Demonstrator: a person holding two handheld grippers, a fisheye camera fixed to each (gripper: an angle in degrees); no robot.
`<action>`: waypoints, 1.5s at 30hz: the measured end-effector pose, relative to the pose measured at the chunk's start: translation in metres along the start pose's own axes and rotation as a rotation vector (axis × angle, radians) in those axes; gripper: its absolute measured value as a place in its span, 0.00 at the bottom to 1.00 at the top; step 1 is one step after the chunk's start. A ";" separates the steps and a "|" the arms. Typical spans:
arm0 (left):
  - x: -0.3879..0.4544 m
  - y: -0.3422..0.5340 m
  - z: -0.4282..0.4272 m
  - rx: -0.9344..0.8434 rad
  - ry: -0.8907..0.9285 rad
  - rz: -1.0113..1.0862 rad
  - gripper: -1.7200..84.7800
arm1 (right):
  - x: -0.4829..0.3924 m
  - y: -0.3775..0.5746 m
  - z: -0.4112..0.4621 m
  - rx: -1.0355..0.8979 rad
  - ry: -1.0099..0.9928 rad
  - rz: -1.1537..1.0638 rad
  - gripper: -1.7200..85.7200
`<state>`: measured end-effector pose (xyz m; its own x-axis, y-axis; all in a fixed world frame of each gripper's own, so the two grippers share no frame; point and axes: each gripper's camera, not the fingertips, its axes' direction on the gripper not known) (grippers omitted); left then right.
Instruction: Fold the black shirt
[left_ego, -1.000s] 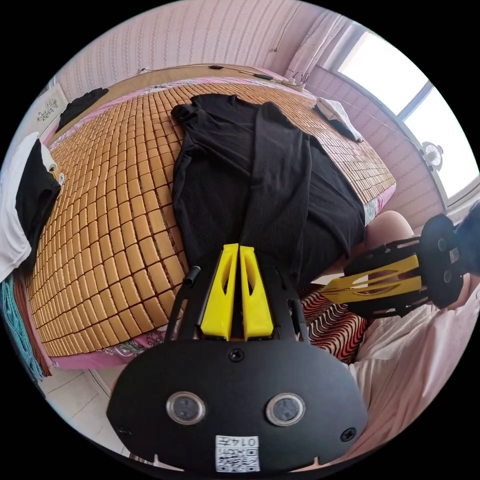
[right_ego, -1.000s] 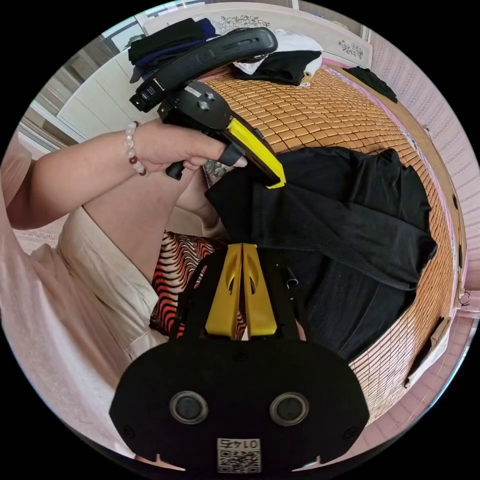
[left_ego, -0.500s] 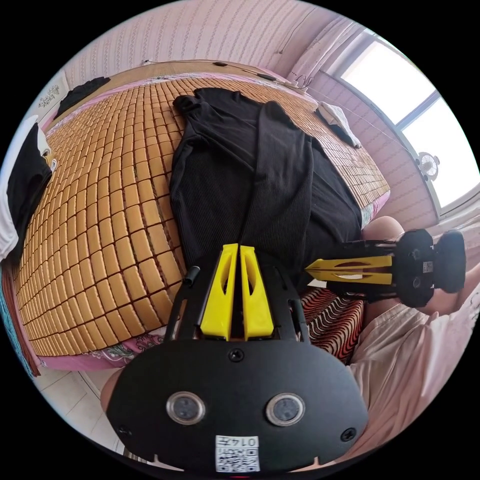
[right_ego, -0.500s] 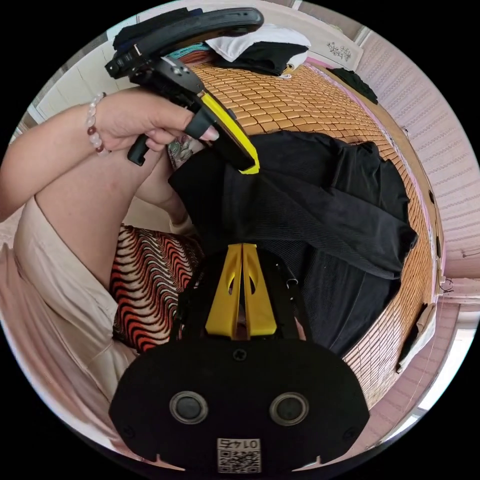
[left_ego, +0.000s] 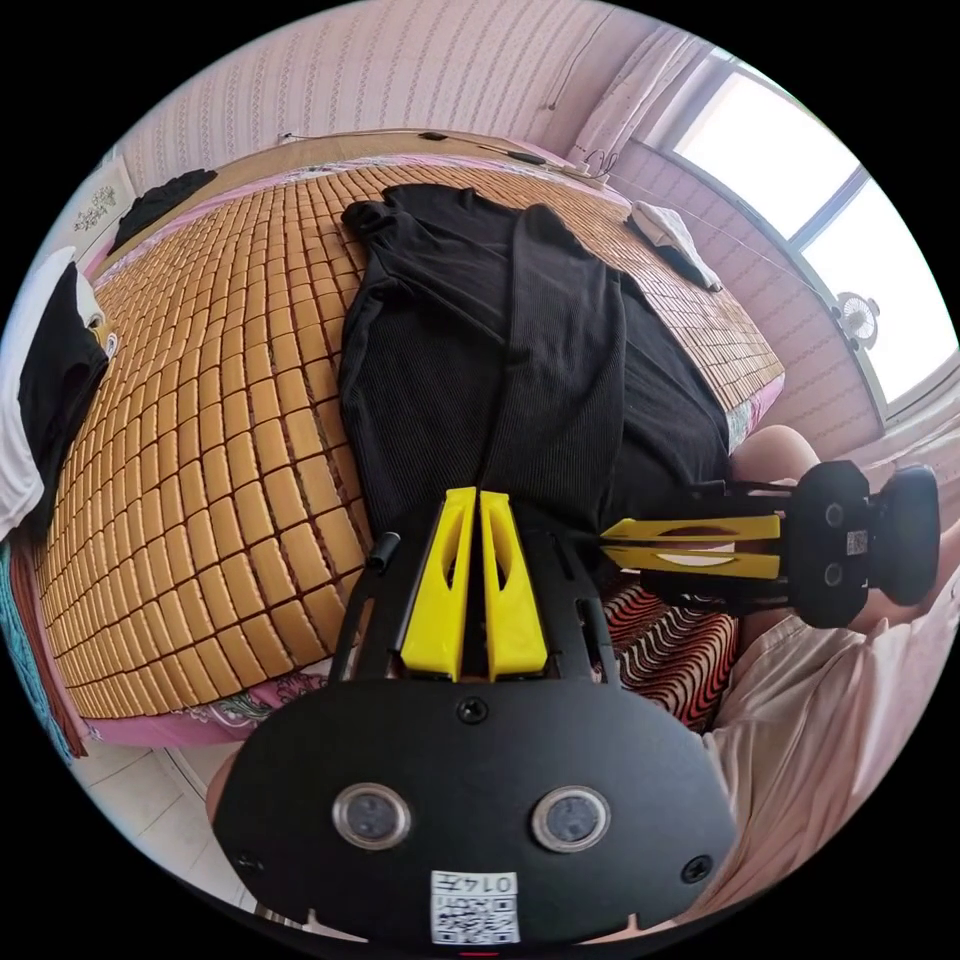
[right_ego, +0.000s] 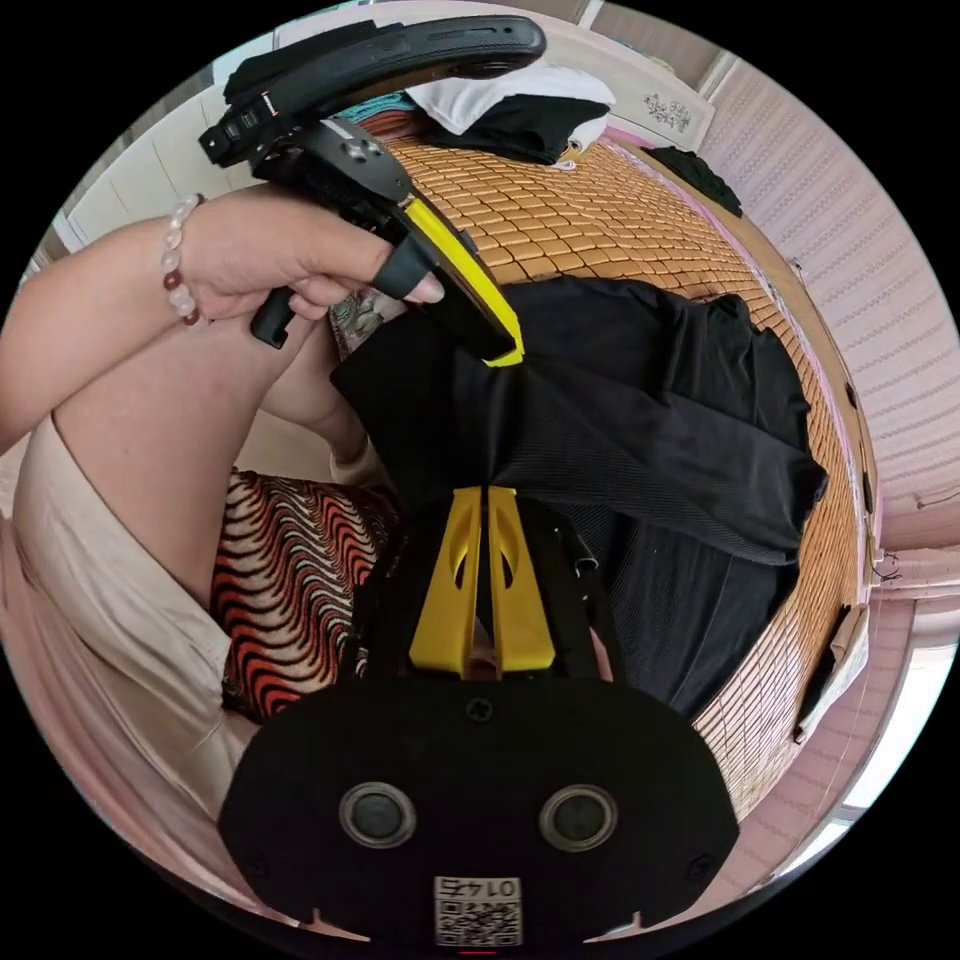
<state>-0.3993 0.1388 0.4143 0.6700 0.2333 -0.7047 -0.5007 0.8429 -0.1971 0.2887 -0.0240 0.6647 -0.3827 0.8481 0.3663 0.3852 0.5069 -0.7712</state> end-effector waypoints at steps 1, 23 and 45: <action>-0.002 -0.002 -0.001 0.002 0.000 0.000 0.01 | 0.004 0.003 -0.010 -0.006 -0.030 0.016 0.03; -0.133 -0.079 -0.076 0.110 0.048 -0.120 0.01 | 0.259 0.093 -0.108 0.230 0.033 0.301 0.10; -0.303 -0.421 0.034 0.135 0.265 -0.384 0.02 | 0.581 0.138 -0.089 0.303 -0.241 0.848 0.03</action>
<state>-0.3732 -0.2699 0.7339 0.6215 -0.2239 -0.7508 -0.1572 0.9032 -0.3995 0.1944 0.5521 0.8174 -0.2508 0.8444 -0.4734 0.3934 -0.3579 -0.8468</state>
